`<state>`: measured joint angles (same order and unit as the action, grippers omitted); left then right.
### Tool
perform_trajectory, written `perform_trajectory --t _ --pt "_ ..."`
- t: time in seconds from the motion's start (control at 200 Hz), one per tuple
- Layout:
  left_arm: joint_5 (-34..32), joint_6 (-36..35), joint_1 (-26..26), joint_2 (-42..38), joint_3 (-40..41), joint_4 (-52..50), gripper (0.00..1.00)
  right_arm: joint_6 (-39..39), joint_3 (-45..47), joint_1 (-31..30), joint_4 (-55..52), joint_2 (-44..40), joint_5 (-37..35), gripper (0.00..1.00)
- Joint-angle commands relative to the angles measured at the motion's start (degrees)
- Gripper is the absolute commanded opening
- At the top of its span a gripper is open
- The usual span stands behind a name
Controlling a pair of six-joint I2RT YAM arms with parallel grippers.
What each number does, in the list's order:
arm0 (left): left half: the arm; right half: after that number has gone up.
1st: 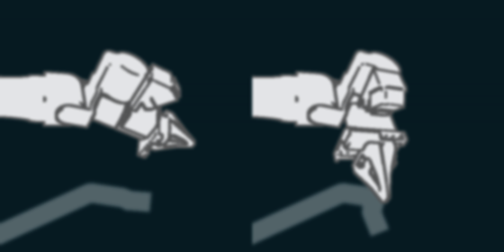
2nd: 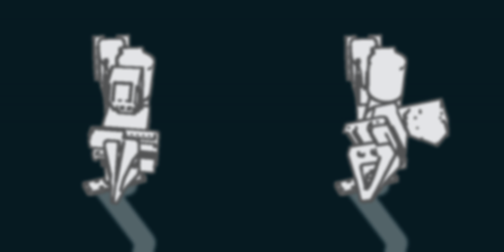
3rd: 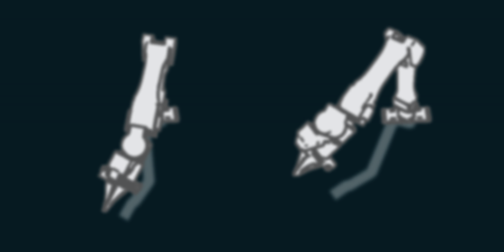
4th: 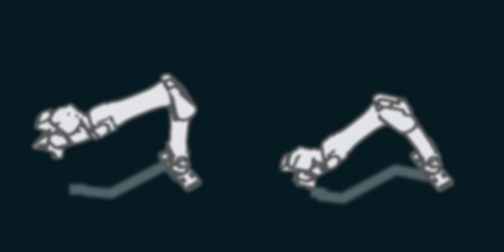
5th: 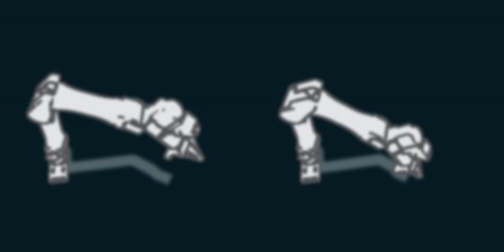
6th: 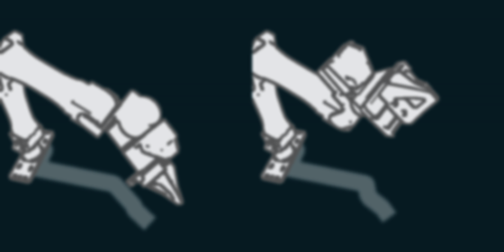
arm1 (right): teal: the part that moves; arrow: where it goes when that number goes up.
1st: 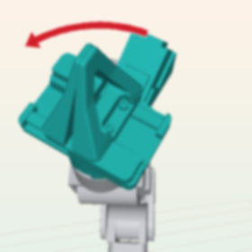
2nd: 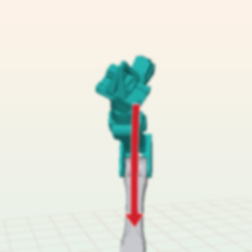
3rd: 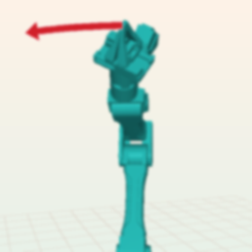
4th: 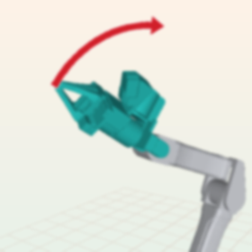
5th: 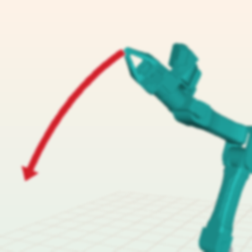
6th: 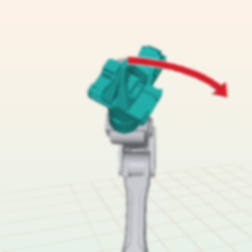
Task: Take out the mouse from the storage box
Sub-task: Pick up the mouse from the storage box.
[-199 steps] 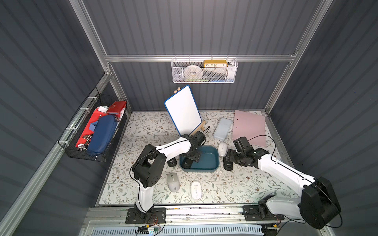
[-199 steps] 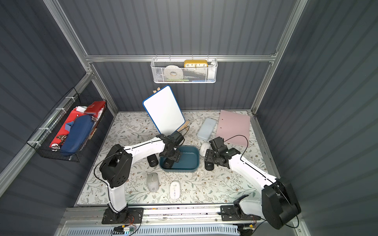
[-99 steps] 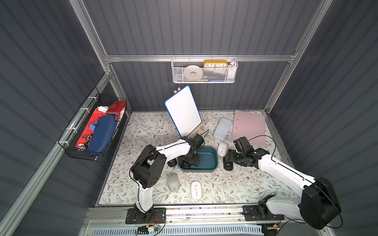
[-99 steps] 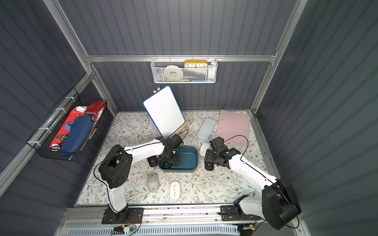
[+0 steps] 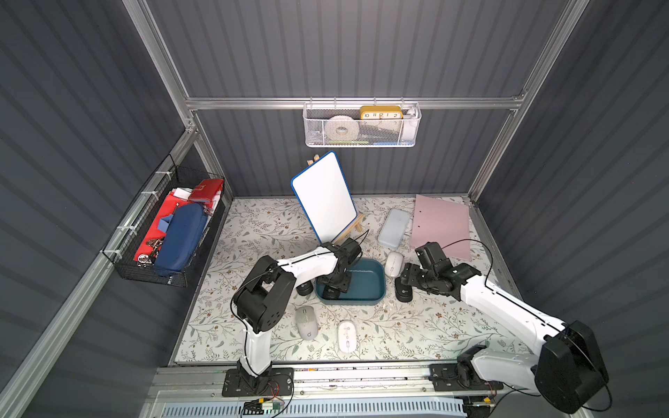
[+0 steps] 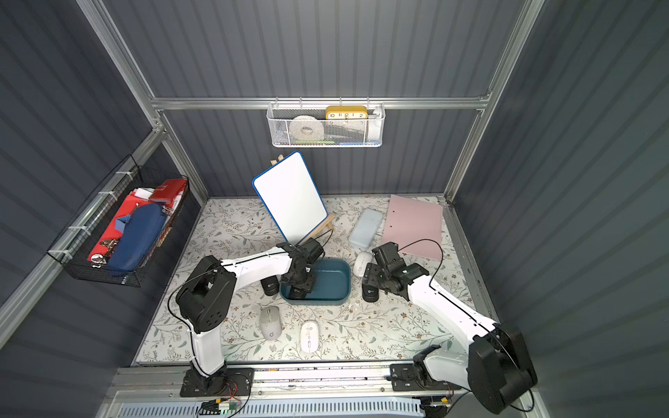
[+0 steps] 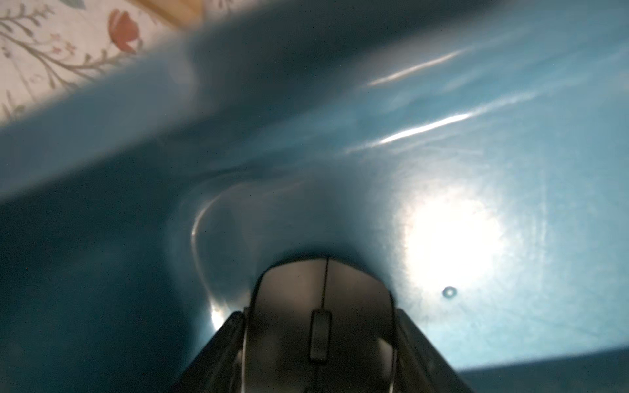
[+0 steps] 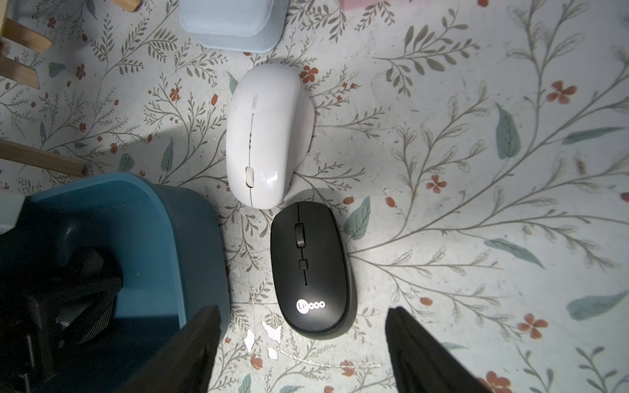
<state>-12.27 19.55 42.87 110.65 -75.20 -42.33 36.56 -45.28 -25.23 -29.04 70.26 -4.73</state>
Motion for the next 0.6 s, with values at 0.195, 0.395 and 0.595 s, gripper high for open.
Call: perform_trajectory --t 0.195,0.395,0.595 --pt "-0.9 1.1 0.1 -0.8 -3.0 -0.1 0.59 0.4 0.6 -0.1 -3.0 -3.5 -2.3 0.8" --pt "-0.1 0.8 0.1 -1.2 -4.4 -0.1 0.58 0.4 1.8 -0.2 -4.5 -5.8 -3.0 0.8" --pt "-0.9 1.1 0.1 -0.2 -7.3 -0.7 0.57 0.2 3.1 -0.2 -4.8 -8.7 -5.1 0.8"
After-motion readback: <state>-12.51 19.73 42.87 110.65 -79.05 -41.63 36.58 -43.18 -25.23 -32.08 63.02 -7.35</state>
